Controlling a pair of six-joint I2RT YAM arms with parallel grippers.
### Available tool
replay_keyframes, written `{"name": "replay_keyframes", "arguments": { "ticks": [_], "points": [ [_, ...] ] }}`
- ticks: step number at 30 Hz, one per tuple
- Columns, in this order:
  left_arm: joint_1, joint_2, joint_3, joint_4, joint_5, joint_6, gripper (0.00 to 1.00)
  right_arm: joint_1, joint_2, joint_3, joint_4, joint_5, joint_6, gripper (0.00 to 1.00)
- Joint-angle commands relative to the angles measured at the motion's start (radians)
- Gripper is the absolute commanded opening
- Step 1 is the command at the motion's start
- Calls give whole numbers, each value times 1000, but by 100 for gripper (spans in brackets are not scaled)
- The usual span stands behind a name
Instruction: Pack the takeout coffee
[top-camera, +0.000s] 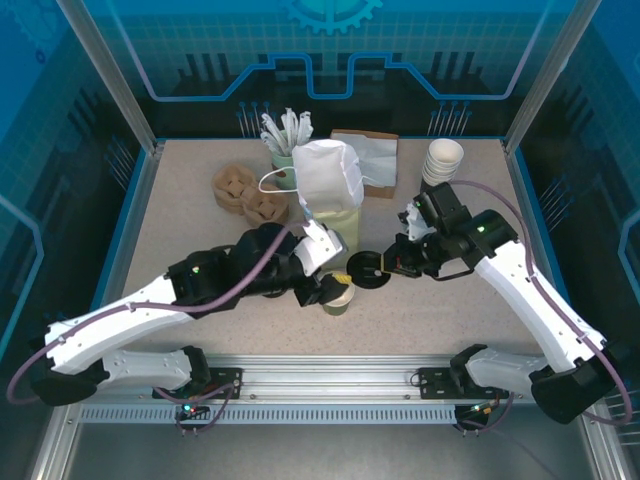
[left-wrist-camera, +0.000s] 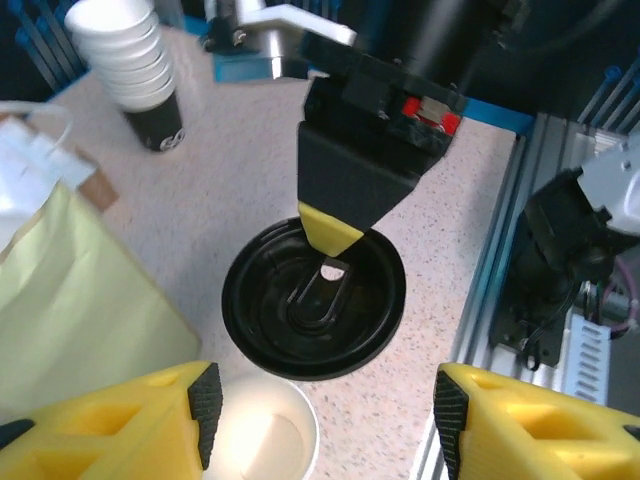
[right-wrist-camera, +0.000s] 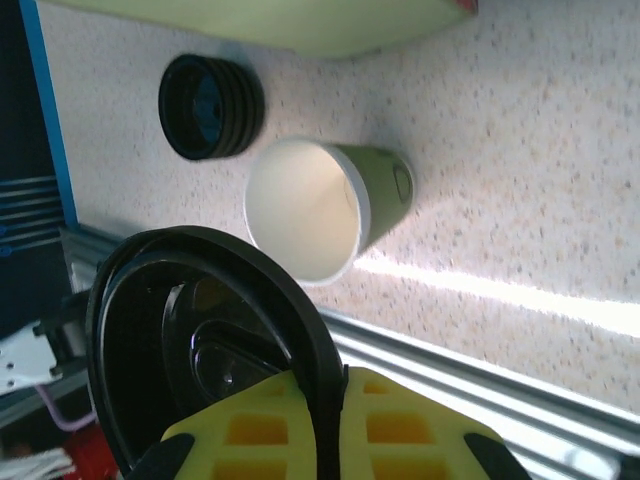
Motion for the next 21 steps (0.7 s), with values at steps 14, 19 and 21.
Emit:
{"name": "replay_keyframes", "arguments": {
  "ticks": [14, 19, 21],
  "points": [
    [-23, 52, -204, 298, 43, 559, 64, -182, 21, -78, -180, -280, -229, 0],
    [-24, 79, -199, 308, 42, 602, 61, -185, 27, -86, -178, -290, -238, 0],
    [-23, 88, -194, 306, 38, 610, 59, -185, 27, -90, -177, -290, -240, 0]
  ]
}}
